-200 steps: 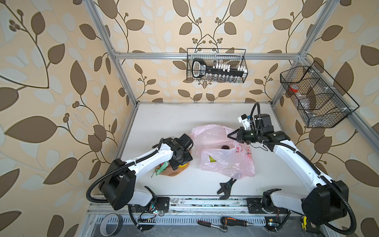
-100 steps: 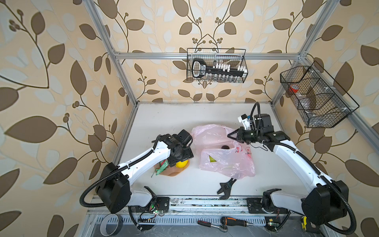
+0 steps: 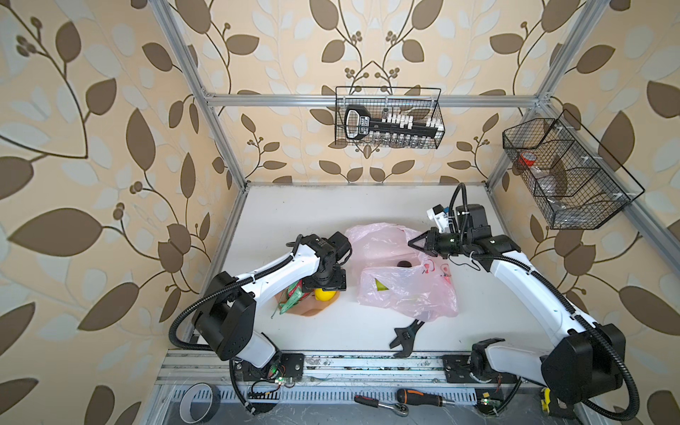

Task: Place the fruits into the plastic bag
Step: Pick up the fruit from the plate.

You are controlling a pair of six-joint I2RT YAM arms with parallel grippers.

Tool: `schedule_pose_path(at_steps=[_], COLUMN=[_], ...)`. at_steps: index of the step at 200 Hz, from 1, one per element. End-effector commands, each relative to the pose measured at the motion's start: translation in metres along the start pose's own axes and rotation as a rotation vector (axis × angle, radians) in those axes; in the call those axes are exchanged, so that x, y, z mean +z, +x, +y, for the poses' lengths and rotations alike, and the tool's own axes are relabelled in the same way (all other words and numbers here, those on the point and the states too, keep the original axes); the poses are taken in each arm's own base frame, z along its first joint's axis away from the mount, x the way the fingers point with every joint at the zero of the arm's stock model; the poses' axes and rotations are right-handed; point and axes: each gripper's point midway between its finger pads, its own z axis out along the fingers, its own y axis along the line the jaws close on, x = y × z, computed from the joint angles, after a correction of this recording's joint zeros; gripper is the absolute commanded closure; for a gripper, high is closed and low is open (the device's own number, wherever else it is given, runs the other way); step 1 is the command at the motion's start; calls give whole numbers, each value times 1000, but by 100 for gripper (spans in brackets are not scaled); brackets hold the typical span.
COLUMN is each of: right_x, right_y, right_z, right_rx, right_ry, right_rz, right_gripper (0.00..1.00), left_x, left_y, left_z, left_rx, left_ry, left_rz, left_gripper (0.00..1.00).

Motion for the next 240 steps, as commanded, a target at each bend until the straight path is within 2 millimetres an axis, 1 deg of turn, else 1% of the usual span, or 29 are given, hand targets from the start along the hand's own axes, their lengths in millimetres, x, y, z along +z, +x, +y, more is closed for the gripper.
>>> schedule_pose_path(at_steps=[1,18,57,83,108,140,178,228,240], right_x=[-5,-4,-5,-5,-6,-7,-8,-8,-7], right_y=[-5,-4,-4,-4,-5,-4,-5,-5,-5], right_z=[3,3,3,2,4,4,4,4,3], right_rx=[-7,-6,-6,-4,-7,-9,-11,-8,-7], right_ry=[-1,0,1,3,1,4,7,8,8], right_rz=[-26,-23,-26,-27,-30,-29,-35,-36,-35], right_gripper=[100,100,100,100,100,100,100,100,100], left_x=[-10,-9,0,3,8,14,14,8,5], left_y=[-12,-14,-15,-19,-19,-17,-17,-17,-17], left_z=[-4,-7,-10,-4,-8,-5,-2,-3,-4], left_rx=[61,71,86,82,82,85,90,81,81], left_ry=[0,0,-2,-46,-31,-53,-63,-42,-39], left_rz=[-40,-40,-25,-33,-22,-13,-14,-26,-27], left_gripper=[9,10,12,12,14,16,24,39,40])
